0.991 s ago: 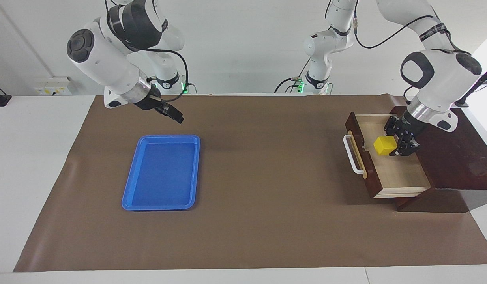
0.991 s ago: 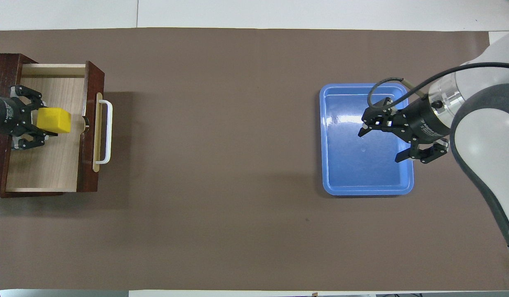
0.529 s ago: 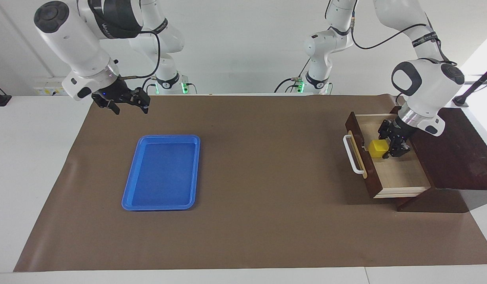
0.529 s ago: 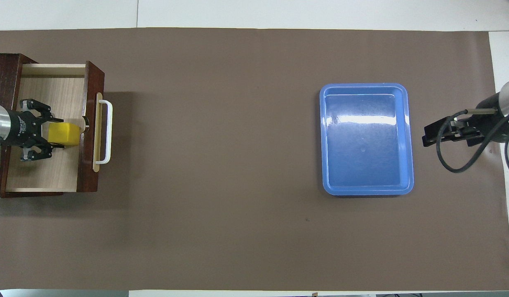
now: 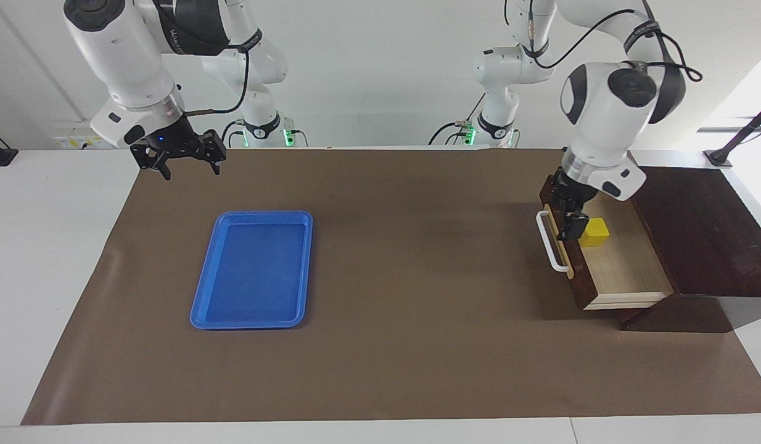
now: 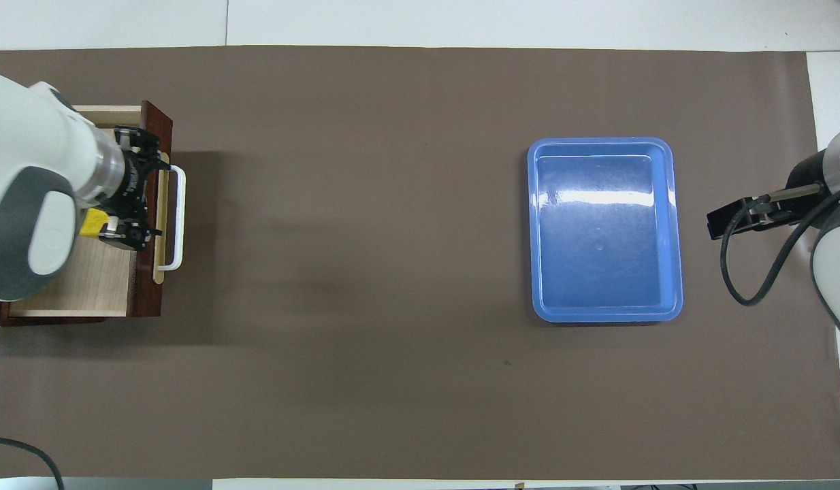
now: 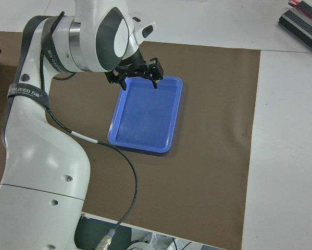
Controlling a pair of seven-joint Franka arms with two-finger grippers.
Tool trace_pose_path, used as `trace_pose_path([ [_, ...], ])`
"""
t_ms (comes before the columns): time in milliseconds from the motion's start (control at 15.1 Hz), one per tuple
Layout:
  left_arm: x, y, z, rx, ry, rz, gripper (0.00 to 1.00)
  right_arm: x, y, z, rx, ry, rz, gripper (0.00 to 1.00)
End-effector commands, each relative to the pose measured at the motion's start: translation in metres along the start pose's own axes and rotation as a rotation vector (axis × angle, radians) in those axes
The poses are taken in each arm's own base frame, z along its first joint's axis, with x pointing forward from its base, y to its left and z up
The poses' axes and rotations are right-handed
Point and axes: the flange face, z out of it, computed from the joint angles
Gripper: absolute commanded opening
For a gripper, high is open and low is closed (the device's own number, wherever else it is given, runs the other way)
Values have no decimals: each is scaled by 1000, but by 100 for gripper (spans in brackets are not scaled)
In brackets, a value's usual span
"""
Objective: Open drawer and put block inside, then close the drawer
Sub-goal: 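Push the drawer shut with the left gripper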
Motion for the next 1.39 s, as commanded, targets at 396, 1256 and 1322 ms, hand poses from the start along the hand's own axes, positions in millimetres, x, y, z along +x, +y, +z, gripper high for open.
trace_pose_path([
  [396, 59, -3, 39, 9, 167, 24, 100, -2, 16, 5, 63, -8, 88, 100],
  [1256, 178, -17, 48, 22, 230, 128, 100, -4, 16, 7, 63, -40, 106, 100],
  [1322, 182, -18, 47, 24, 230, 134, 100, -6, 17, 5, 61, -35, 108, 100],
])
